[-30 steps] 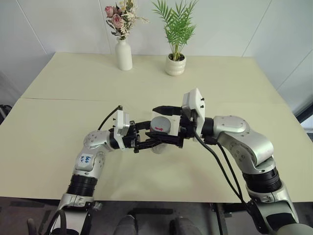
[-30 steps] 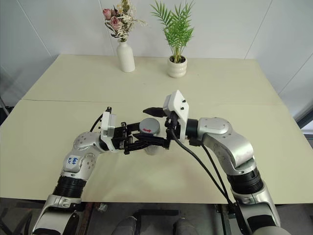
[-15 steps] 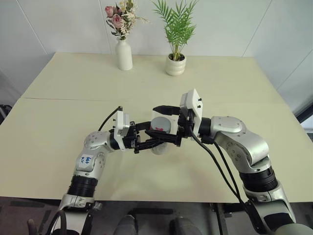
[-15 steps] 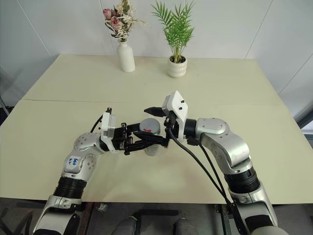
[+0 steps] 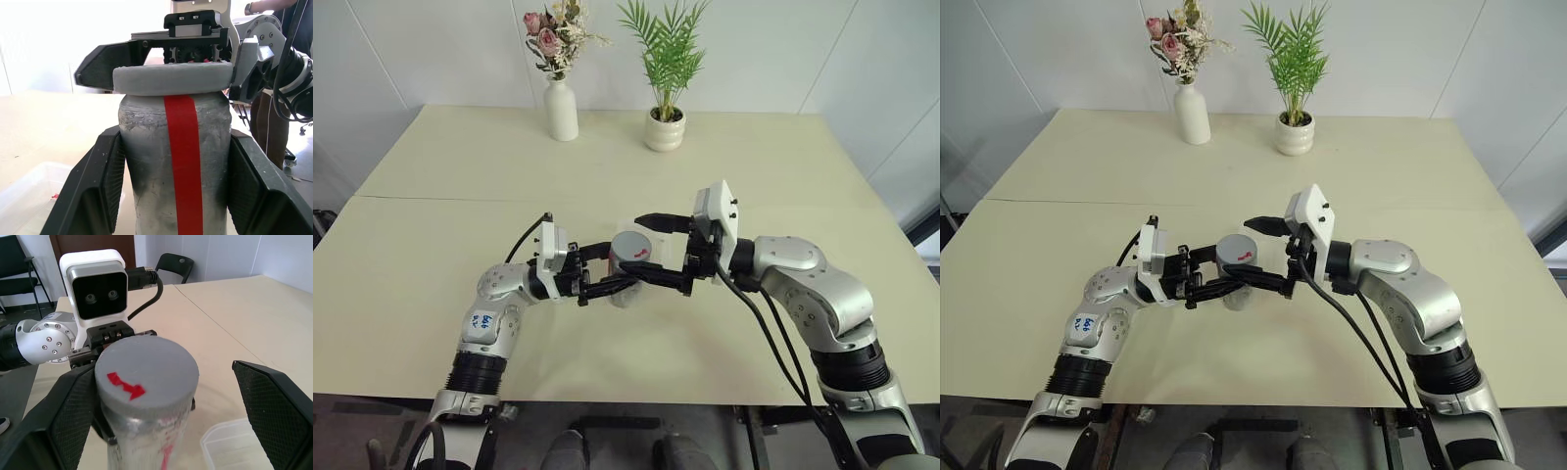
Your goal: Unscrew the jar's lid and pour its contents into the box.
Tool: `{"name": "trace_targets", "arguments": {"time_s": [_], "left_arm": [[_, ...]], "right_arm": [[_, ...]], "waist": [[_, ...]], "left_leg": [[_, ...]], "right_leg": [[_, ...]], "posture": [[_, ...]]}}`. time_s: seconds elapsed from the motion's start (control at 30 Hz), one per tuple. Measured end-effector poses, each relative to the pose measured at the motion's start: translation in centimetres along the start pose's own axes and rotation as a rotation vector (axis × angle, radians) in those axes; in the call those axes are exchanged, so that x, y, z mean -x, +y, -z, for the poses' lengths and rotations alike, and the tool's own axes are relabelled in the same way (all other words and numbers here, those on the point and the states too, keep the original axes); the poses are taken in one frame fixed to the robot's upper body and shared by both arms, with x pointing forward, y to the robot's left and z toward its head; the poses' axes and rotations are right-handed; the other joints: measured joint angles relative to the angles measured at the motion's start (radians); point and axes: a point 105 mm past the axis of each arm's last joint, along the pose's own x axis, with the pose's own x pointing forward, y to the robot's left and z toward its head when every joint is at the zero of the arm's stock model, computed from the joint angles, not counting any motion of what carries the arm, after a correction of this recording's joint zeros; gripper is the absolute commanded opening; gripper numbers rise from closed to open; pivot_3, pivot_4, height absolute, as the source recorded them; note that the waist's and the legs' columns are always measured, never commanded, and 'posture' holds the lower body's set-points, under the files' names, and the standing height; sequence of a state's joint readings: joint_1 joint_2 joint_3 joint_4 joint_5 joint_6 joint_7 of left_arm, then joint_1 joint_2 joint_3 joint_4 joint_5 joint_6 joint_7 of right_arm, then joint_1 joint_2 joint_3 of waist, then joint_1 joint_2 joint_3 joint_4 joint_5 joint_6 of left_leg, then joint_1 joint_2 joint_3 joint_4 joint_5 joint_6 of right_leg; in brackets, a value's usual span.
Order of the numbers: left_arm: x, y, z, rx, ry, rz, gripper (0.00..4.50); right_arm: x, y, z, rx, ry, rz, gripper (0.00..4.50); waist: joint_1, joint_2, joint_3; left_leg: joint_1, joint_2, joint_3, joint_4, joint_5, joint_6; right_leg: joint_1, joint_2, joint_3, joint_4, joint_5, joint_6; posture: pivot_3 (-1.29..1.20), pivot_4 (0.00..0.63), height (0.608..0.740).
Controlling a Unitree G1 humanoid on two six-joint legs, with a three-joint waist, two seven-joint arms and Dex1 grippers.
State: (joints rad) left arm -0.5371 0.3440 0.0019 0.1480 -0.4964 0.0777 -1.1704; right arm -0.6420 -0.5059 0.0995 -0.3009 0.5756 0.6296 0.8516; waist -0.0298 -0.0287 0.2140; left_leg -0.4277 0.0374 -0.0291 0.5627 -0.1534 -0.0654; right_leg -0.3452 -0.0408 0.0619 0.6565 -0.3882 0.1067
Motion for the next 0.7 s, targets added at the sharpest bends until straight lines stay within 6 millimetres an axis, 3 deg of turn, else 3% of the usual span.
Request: {"name": "trace_targets", "arguments": {"time_s": [0.3, 0.47, 0.7], "left_arm": [[0.6, 0.1, 0.0, -0.009, 0.002, 0.008, 2.50], [0.6, 0.1, -0.1, -0.013, 0.000, 0.009, 2.50], [0.6, 0.1, -0.1, -0.019, -0.003, 0.006, 2.50]], "right_arm": [[3.0, -2.0, -0.5, 0.003, -0.006, 0.104, 4.48], [4.5, -2.7, 0.8, -0.044, 0.037, 0.128, 4.48], [4.4, -2.0, 0.1, -0.066, 0.004, 0.071, 4.48]], "waist": [[0.000, 0.000, 0.000], [0.000, 0.000, 0.000], [-0.001, 0.000, 0.000]], "left_leg": [[0.000, 0.000, 0.000, 0.000, 0.000, 0.000], [0.000, 0.000, 0.000, 0.000, 0.000, 0.000], [0.000, 0.000, 0.000, 0.000, 0.000, 0.000]], "right_leg": [[0.000, 0.000, 0.000, 0.000, 0.000, 0.000], [0.000, 0.000, 0.000, 0.000, 0.000, 0.000], [0.000, 0.000, 0.000, 0.000, 0.000, 0.000]], "posture": [[0.00, 0.150, 0.740], [0.00, 0.150, 0.740], [0.00, 0.150, 0.740]]}}
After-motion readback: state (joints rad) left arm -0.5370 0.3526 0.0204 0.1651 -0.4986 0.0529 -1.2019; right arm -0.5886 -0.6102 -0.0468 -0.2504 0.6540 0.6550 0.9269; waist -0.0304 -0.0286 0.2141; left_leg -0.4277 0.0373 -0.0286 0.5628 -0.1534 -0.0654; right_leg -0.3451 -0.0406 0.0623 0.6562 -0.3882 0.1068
